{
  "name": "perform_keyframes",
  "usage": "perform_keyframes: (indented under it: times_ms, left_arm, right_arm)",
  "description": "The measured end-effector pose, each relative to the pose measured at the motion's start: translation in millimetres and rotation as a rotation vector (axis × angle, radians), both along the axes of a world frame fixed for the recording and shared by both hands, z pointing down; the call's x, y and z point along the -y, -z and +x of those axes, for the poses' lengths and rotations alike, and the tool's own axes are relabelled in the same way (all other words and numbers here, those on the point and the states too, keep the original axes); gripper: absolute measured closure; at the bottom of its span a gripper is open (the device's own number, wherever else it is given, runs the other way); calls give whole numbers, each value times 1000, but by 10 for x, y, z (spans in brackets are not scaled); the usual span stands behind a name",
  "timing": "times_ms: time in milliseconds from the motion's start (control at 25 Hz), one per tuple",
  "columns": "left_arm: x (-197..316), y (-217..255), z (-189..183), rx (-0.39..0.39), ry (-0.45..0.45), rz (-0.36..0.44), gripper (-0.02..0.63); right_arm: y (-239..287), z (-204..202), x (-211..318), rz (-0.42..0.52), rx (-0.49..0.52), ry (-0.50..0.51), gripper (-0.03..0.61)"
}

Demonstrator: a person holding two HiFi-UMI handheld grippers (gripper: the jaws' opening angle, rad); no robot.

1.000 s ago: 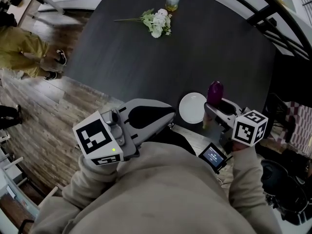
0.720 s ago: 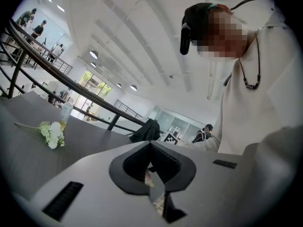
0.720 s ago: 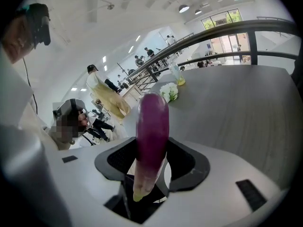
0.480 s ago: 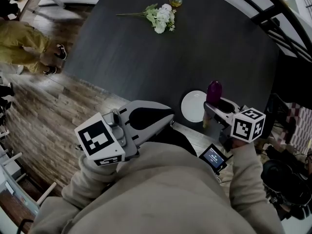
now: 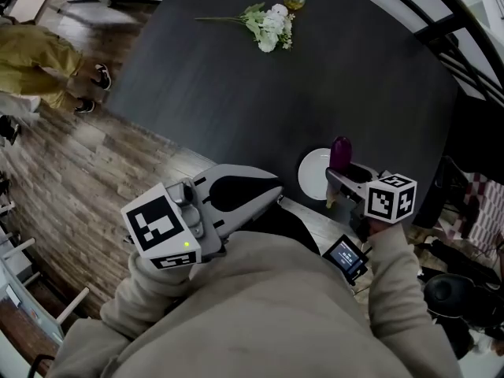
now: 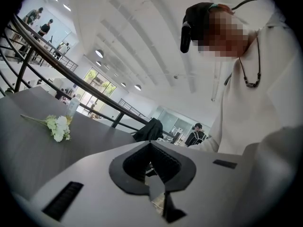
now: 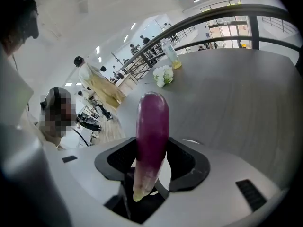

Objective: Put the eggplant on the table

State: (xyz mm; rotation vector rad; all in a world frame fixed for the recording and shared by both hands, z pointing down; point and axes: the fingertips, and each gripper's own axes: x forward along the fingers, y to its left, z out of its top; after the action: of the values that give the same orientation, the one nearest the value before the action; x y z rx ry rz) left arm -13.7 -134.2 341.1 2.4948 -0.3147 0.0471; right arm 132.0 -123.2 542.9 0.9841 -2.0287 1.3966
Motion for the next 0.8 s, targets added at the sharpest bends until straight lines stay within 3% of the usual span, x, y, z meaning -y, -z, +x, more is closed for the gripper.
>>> perform_keyframes:
  times_ms: [800]
  left_arm:
    - [-2,-220,-153,31,19,-40,609]
  right_arm:
    - [-1029,104,-163,-198,-107,15,367]
